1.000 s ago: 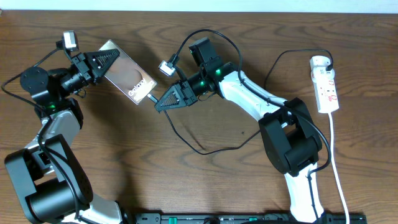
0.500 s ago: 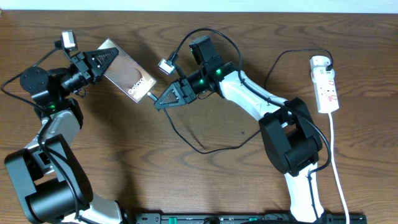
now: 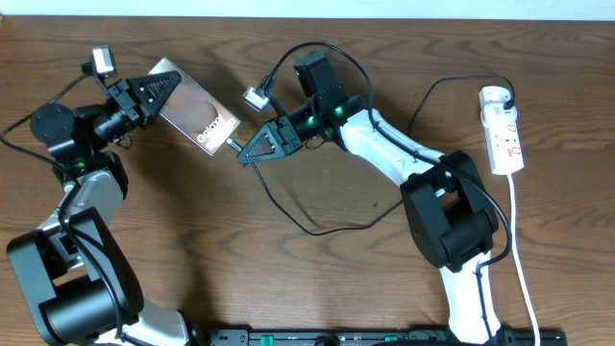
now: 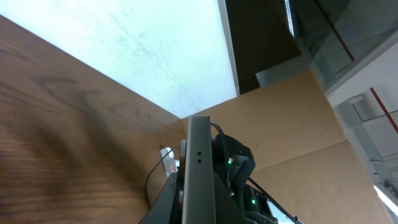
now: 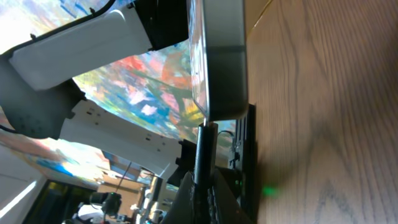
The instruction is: Plug charger to phone and switch on socket
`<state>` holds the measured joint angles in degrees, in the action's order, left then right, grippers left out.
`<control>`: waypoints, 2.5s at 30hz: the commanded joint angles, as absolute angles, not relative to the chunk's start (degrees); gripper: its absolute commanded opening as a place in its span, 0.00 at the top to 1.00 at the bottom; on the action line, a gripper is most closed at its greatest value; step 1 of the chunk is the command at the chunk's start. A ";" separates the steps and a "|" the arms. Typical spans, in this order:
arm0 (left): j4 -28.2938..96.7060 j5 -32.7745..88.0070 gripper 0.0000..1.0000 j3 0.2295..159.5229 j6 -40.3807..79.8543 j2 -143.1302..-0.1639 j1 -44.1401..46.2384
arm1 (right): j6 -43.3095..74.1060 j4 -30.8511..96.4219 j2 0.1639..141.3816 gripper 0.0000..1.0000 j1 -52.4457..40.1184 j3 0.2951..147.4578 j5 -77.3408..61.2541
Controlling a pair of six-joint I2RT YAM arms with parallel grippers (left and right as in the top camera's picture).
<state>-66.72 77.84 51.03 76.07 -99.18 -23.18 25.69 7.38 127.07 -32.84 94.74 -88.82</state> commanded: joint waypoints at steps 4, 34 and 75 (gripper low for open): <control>-67.22 83.24 0.93 51.53 76.82 -98.28 -22.04 | 31.88 4.45 126.61 0.99 -32.67 95.66 -86.15; -67.85 86.04 0.93 51.53 81.97 -98.28 -19.79 | 33.76 -2.11 126.61 0.99 -32.71 95.66 -86.54; -69.78 83.02 0.93 51.72 86.96 -98.26 -22.87 | 33.80 -2.81 126.61 0.99 -32.67 95.66 -88.71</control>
<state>-69.08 85.54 51.13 85.58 -99.18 -21.41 33.89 -2.74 127.07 -32.58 94.54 -87.48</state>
